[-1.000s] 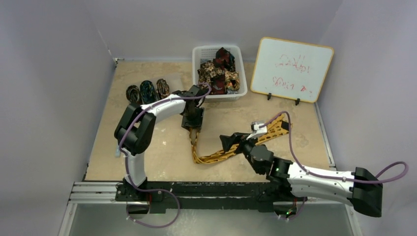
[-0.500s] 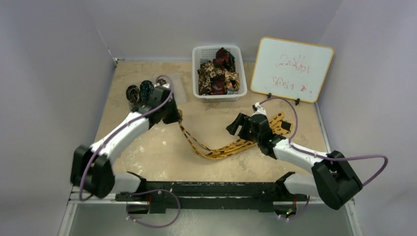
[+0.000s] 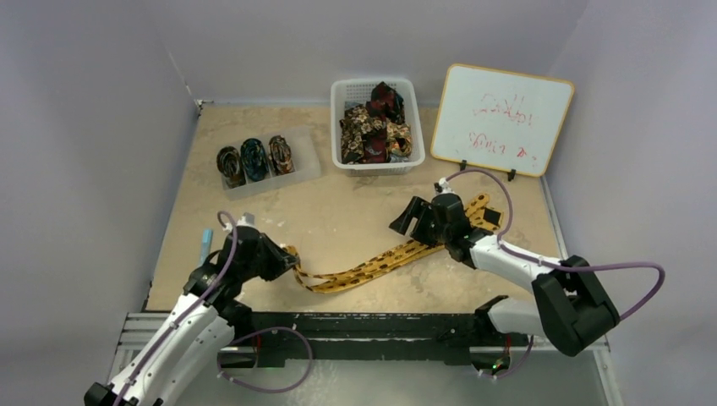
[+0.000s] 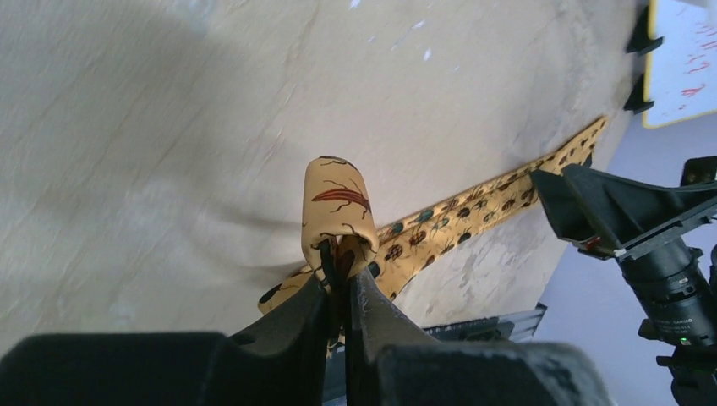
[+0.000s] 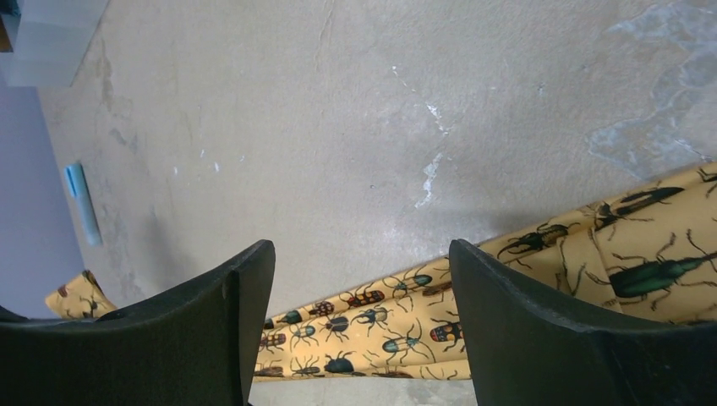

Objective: Roll the ties
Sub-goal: Flatten out the tie at the center of the board.

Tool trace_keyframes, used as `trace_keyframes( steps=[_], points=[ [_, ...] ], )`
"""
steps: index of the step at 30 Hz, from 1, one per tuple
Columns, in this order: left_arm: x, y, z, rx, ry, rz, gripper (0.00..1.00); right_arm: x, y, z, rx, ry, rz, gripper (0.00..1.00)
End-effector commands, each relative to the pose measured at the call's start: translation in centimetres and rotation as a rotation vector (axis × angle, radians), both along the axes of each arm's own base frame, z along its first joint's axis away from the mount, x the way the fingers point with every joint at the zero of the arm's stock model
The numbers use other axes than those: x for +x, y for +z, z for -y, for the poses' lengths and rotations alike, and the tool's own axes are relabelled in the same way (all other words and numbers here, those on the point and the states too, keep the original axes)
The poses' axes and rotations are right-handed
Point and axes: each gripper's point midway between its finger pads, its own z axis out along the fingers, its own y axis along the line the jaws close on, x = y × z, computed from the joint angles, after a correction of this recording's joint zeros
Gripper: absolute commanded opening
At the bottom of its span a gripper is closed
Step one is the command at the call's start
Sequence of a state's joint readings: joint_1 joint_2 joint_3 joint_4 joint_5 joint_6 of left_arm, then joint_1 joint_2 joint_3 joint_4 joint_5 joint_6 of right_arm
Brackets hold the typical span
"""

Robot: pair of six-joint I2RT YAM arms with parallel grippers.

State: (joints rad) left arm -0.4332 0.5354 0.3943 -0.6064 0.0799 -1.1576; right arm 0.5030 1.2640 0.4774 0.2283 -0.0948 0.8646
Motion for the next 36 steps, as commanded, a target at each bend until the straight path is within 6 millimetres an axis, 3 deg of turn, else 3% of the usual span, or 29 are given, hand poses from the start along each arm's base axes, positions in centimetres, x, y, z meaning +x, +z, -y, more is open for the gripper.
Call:
trace_keyframes(
  steps=[1,4,7,11,14,17,20,28,32,36],
  points=[
    [-3.7,-1.5,-0.3,-0.06,0.066,-0.204,0.1,0.8,1.6,1.0,-0.042,-0.044,0.04,0.78],
    [-4.6,-1.0,0.1,-0.091,0.048,-0.223,0.29,0.5,2.7,0.3,-0.024,0.035,0.086,0.8],
    [-5.0,0.7,-0.5,-0.069,0.061,-0.228,0.44,0.1,5.5,-1.8,0.03,0.219,0.252,0.83],
    [-4.5,4.7,-1.9,-0.012,0.079,-0.132,0.63,-2.9,8.4,-4.8,0.125,0.498,0.454,0.82],
    [-4.0,7.5,-3.2,0.03,0.109,-0.046,0.65,-5.7,10.1,-8.5,0.153,0.655,0.593,0.81],
    [-3.6,9.0,-3.8,0.059,0.108,0.014,0.67,-8.7,9.2,-12.7,0.106,0.803,0.652,0.83],
    [-3.4,9.1,-4.0,0.098,0.081,0.029,0.69,-11.1,6.6,-16.3,-0.02,0.996,0.69,0.84],
    [-3.3,8.6,-4.1,0.161,0.042,-0.005,0.76,-15.6,4.7,-22.6,-0.04,1.299,0.886,0.88],
    [-3.3,8.4,-4.1,0.172,0.036,-0.019,0.77,-16.6,3.9,-24.8,-0.047,1.314,0.91,0.87],
    [-3.3,7.9,-4.2,0.193,0.038,-0.058,0.77,-15.5,3.7,-26.4,-0.068,1.201,0.936,0.84]
  ],
)
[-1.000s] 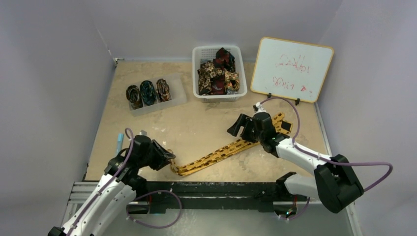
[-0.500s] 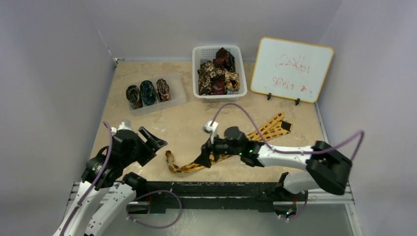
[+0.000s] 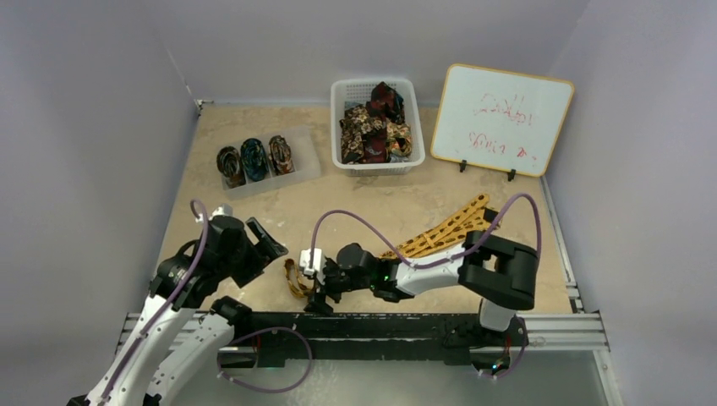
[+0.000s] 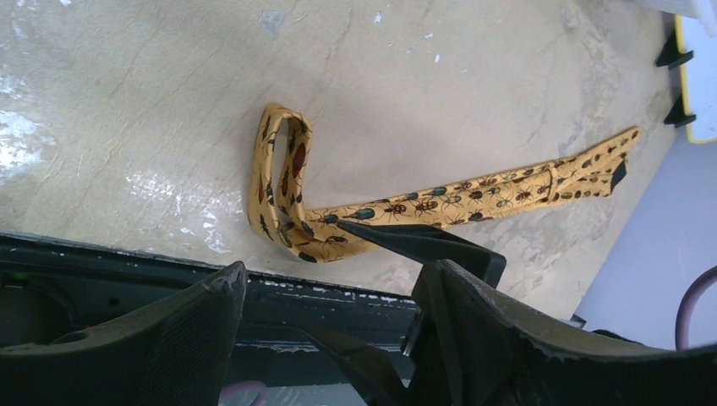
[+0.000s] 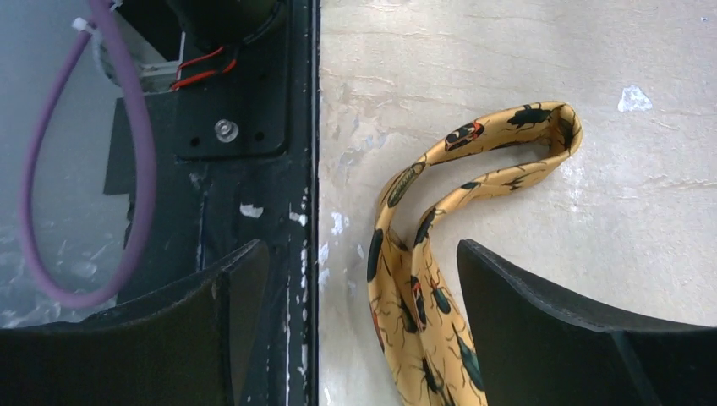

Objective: Roll the ties
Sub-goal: Flatten out the tie at the center of the board.

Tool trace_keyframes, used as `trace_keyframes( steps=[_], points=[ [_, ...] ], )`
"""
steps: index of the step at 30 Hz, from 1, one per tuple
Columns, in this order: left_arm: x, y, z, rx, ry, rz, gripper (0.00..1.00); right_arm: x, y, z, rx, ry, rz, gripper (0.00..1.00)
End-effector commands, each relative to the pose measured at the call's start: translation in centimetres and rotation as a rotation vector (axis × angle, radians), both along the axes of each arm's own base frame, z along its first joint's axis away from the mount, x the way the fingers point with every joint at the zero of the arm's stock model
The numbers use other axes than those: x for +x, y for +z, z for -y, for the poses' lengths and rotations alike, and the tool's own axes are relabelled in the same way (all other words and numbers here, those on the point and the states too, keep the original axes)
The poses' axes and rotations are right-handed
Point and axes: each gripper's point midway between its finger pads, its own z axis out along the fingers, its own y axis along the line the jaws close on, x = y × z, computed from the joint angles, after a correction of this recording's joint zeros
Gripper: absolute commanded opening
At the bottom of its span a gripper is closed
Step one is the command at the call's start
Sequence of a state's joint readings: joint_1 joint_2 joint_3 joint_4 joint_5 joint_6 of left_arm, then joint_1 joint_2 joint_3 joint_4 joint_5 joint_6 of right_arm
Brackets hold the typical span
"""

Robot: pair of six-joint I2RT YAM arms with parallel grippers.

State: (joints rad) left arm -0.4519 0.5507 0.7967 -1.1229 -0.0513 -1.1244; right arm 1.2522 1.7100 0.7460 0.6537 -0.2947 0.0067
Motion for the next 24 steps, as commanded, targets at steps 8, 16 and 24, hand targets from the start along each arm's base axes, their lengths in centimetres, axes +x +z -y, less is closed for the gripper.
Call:
trace_keyframes(
  steps=[8,16,24],
  points=[
    [0.5,0.0,-0.3,0.06,-0.013,-0.034,0.78,2.3,0.5,-2.9,0.12,-0.169,0.117,0.54],
    [1.0,-1.7,0.6,0.086,-0.049,-0.129,0.79,3.6,0.7,-1.7,0.142,-0.247,0.161,0.46],
    [1.3,-1.6,0.7,0.087,-0.047,-0.128,0.8,1.8,1.7,-2.5,0.157,-0.163,0.111,0.63]
  ],
)
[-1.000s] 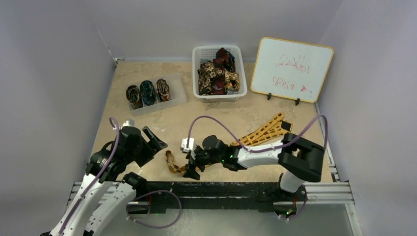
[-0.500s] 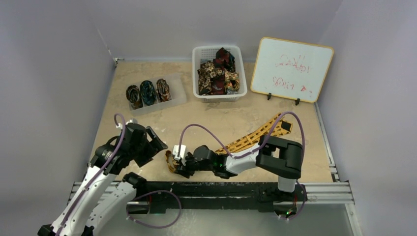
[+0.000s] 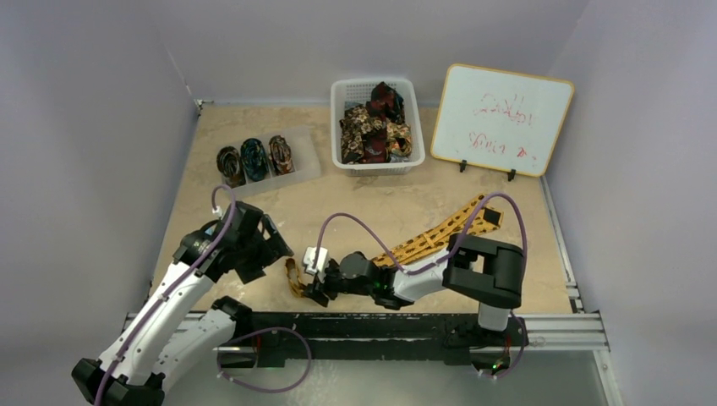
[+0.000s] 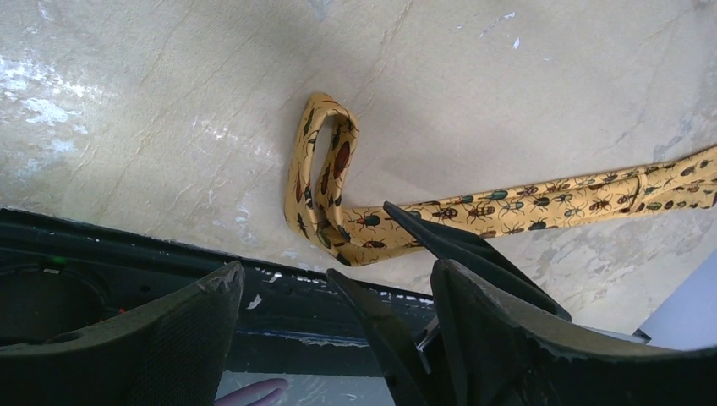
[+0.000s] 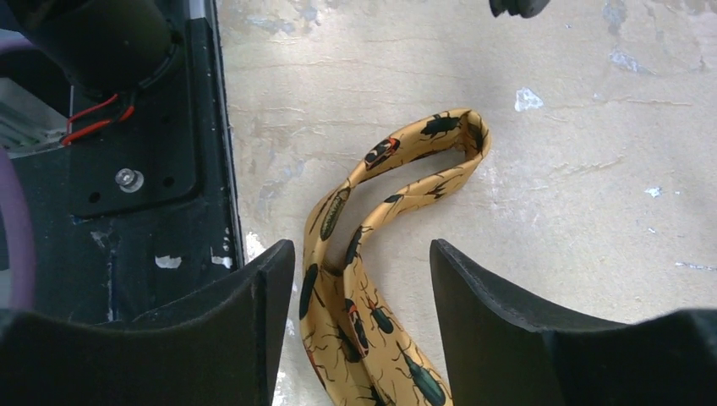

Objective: Roll the ties
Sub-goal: Flatten out the tie at the center of the board.

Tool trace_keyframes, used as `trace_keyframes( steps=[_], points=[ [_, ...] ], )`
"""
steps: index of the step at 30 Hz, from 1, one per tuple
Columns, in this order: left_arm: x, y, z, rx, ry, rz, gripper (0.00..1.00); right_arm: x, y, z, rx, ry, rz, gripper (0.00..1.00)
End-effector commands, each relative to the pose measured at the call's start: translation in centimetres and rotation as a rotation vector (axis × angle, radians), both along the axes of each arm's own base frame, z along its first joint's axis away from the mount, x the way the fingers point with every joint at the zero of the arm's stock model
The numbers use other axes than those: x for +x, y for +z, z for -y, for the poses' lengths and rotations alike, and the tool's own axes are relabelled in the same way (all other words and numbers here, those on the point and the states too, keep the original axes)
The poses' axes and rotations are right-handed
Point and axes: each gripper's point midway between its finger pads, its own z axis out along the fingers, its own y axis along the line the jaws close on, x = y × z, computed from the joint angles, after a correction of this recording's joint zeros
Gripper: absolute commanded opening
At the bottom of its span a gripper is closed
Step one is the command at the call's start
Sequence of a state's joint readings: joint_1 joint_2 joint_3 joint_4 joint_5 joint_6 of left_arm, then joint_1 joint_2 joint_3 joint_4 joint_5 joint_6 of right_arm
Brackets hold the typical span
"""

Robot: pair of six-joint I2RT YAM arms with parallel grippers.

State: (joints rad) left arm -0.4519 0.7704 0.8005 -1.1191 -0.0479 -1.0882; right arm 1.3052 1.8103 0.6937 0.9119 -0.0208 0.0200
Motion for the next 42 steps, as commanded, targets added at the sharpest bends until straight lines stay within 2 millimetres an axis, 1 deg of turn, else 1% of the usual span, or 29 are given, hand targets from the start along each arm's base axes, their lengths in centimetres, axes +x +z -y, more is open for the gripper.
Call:
trace_keyframes(
  steps=[1,4,6,8,9,12,15,17,19,24,26,27,29,30,31,33,35,37,42],
  points=[
    [0.6,1.6,0.4,-0.026,-0.013,0.059,0.8,-1.2,3.0,-1.5,0.082,0.061,-0.005,0.64],
    [0.5,1.6,0.3,-0.029,-0.008,0.061,0.8,-2.7,2.5,-1.9,0.074,0.105,-0.018,0.66],
    [0.5,1.5,0.3,-0.025,-0.004,0.054,0.8,-3.4,1.9,-2.2,0.06,0.11,-0.011,0.66],
    [0.5,1.5,0.2,-0.023,-0.002,0.052,0.8,-3.0,1.0,-2.4,0.039,0.07,-0.002,0.66],
    [0.5,1.5,0.2,-0.024,-0.002,0.051,0.8,-2.7,0.2,-2.4,0.02,0.057,0.001,0.66],
    [0.4,1.5,0.2,-0.021,-0.001,0.047,0.81,-1.2,-0.9,-2.1,-0.008,-0.022,0.031,0.66],
    [0.4,1.6,0.1,-0.021,0.001,0.052,0.8,-0.3,-1.2,-1.9,-0.016,-0.064,0.057,0.65],
    [0.4,1.6,0.1,-0.018,0.001,0.053,0.81,-0.3,-0.9,-1.8,-0.009,-0.065,0.064,0.65],
    [0.4,1.6,0.0,-0.016,0.003,0.053,0.81,-0.5,-0.1,-2.0,0.0,-0.053,0.061,0.65],
    [0.4,1.6,0.0,-0.017,0.002,0.057,0.81,-0.5,2.9,-1.9,0.037,-0.041,0.104,0.65],
    [0.5,1.6,0.0,-0.018,0.003,0.059,0.81,-0.2,4.1,-1.7,0.065,-0.064,0.114,0.67],
    [0.5,1.6,0.1,-0.017,0.001,0.058,0.81,0.0,4.4,-1.5,0.072,-0.076,0.116,0.68],
    [0.5,1.6,0.1,-0.019,0.001,0.06,0.81,-0.2,4.0,-1.2,0.067,-0.074,0.096,0.72],
    [0.5,1.7,0.1,-0.02,-0.001,0.061,0.81,-0.2,3.3,-1.2,0.049,-0.076,0.091,0.76],
    [0.5,1.7,0.1,-0.019,-0.002,0.062,0.81,-0.2,2.7,-1.2,0.033,-0.076,0.09,0.77],
    [0.5,1.7,0.1,-0.02,-0.004,0.065,0.81,-0.3,2.1,-1.4,0.022,-0.069,0.085,0.81],
    [0.5,1.8,0.1,-0.021,-0.004,0.066,0.81,-1.2,1.5,-1.7,0.018,-0.018,0.067,0.87],
    [0.4,1.8,0.1,-0.024,-0.004,0.067,0.81,-1.8,0.7,-1.9,0.012,-0.005,0.024,0.89],
    [0.4,2.2,0.0,-0.027,0.0,0.08,0.81,-2.3,-1.9,-1.8,-0.044,0.017,-0.006,0.88]
  ],
)
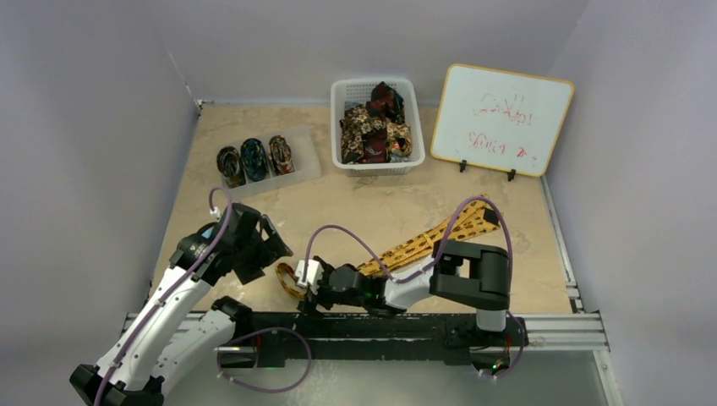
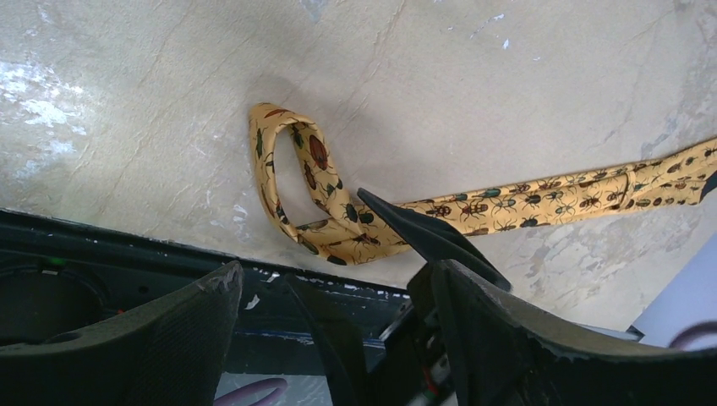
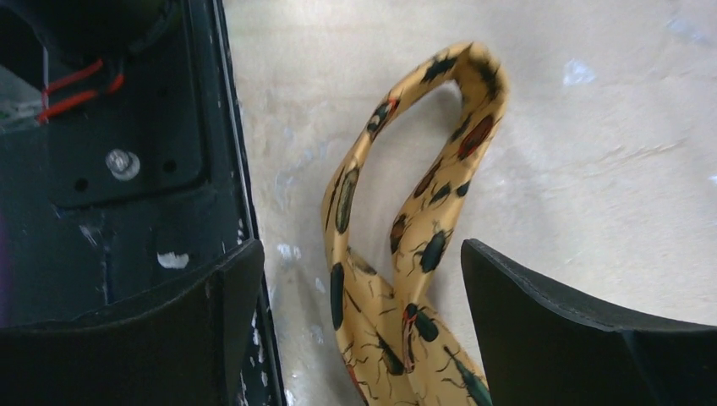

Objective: Roll the ties
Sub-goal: Flatten out the tie at the center of the board.

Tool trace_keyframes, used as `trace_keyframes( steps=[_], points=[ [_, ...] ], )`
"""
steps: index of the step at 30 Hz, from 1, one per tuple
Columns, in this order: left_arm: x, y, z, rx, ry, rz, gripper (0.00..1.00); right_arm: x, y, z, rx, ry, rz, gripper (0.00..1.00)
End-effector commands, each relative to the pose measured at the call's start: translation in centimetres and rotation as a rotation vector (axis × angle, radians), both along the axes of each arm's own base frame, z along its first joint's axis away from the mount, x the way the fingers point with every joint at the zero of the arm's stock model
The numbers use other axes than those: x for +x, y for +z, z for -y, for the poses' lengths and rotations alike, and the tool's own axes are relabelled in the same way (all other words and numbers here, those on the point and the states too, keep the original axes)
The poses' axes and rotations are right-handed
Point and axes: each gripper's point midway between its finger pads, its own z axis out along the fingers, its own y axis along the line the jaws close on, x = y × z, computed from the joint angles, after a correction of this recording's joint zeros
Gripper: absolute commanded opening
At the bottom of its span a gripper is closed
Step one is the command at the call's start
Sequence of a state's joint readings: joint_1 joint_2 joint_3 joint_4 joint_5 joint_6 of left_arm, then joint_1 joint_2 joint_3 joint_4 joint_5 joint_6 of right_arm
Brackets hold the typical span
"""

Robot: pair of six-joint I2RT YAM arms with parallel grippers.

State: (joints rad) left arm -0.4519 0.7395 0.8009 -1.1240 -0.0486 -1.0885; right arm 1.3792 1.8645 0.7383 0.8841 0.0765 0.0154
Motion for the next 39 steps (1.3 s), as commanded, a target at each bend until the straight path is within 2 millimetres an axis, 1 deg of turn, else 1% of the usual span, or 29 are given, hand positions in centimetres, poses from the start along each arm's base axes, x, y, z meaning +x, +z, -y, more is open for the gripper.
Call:
trace_keyframes(
  steps=[1,3,5,6,7,8,9,10,11,13,14,15,16,18,21,22,24,27,29,31,33,35,36,37,38,39],
  points=[
    [0.6,1.8,0.1,-0.015,0.0,0.054,0.81,-0.8,-1.0,-0.8,-0.012,0.036,-0.039,0.88],
    [0.6,1.9,0.2,-0.016,-0.003,0.055,0.81,-1.0,-1.9,-0.8,-0.03,0.044,-0.045,0.84],
    [0.6,1.7,0.2,-0.015,-0.006,0.049,0.81,-0.8,-2.4,-0.7,-0.043,0.041,-0.039,0.76],
    [0.6,1.7,0.2,-0.014,-0.006,0.048,0.81,-0.6,-2.5,-0.7,-0.046,0.033,-0.029,0.67],
    [0.6,1.7,0.2,-0.013,-0.006,0.048,0.81,0.0,-2.4,-0.6,-0.044,0.009,-0.008,0.6],
    [0.6,1.7,0.2,-0.013,-0.007,0.048,0.81,0.7,-2.0,-0.5,-0.033,-0.03,0.016,0.54],
    [0.6,1.7,0.2,-0.015,-0.007,0.05,0.81,1.2,-1.5,-0.1,-0.024,-0.059,0.029,0.45],
    [0.6,1.7,0.2,-0.015,-0.007,0.05,0.81,1.6,-1.3,0.2,-0.012,-0.096,0.022,0.41],
    [0.7,1.7,0.3,-0.016,-0.007,0.05,0.81,2.6,-0.5,0.7,0.013,-0.164,0.033,0.37],
    [0.7,1.6,0.4,-0.019,-0.011,0.051,0.81,4.9,0.3,2.0,0.02,-0.289,0.079,0.26],
    [0.8,1.5,0.5,-0.024,-0.014,0.052,0.81,6.1,0.8,2.6,0.024,-0.352,0.103,0.19],
    [0.8,1.4,0.6,-0.025,-0.017,0.048,0.81,7.3,0.9,3.5,0.018,-0.418,0.121,0.08],
    [1.0,1.3,0.7,-0.029,-0.022,0.049,0.81,8.6,0.9,4.4,0.002,-0.48,0.135,0.0],
    [1.1,1.1,1.0,-0.032,-0.03,0.046,0.81,11.0,0.9,6.4,-0.012,-0.602,0.152,0.0],
    [1.7,1.0,1.4,-0.037,-0.048,0.052,0.81,15.0,1.0,10.7,-0.04,-0.818,0.179,0.0],
    [2.1,1.0,1.6,-0.038,-0.056,0.058,0.81,16.3,1.5,12.2,-0.038,-0.88,0.188,0.0],
    [2.8,0.9,2.0,-0.035,-0.073,0.062,0.81,17.5,2.0,14.1,-0.033,-0.932,0.202,0.0],
    [4.4,0.6,2.4,-0.024,-0.087,0.075,0.83,18.3,3.3,15.5,-0.015,-0.989,0.233,0.0],
    [5.5,0.4,2.2,-0.024,-0.078,0.072,0.87,18.7,4.1,15.5,-0.01,-1.019,0.249,0.0],
    [6.7,0.1,1.2,-0.039,-0.053,0.078,0.89,18.9,4.8,14.7,0.015,-1.013,0.243,0.0],
    [8.4,0.2,-0.1,-0.1,-0.013,0.107,0.89,18.1,5.6,12.5,0.06,-0.955,0.221,0.0],
    [9.6,0.7,-1.6,-0.168,0.021,0.133,0.89,16.7,7.0,10.1,0.111,-0.884,0.242,0.0],
    [10.3,0.8,-3.5,-0.18,0.081,0.141,0.89,15.8,7.4,8.8,0.132,-0.843,0.252,0.0],
    [10.7,1.1,-4.7,-0.19,0.104,0.149,0.89,15.0,7.1,7.5,0.119,-0.804,0.28,0.0],
    [10.9,1.4,-5.3,-0.204,0.108,0.158,0.89,14.2,7.2,6.1,0.121,-0.78,0.288,0.0],
    [11.2,2.0,-6.7,-0.218,0.14,0.177,0.89,13.7,6.1,5.0,0.086,-0.765,0.299,0.0]
  ],
)
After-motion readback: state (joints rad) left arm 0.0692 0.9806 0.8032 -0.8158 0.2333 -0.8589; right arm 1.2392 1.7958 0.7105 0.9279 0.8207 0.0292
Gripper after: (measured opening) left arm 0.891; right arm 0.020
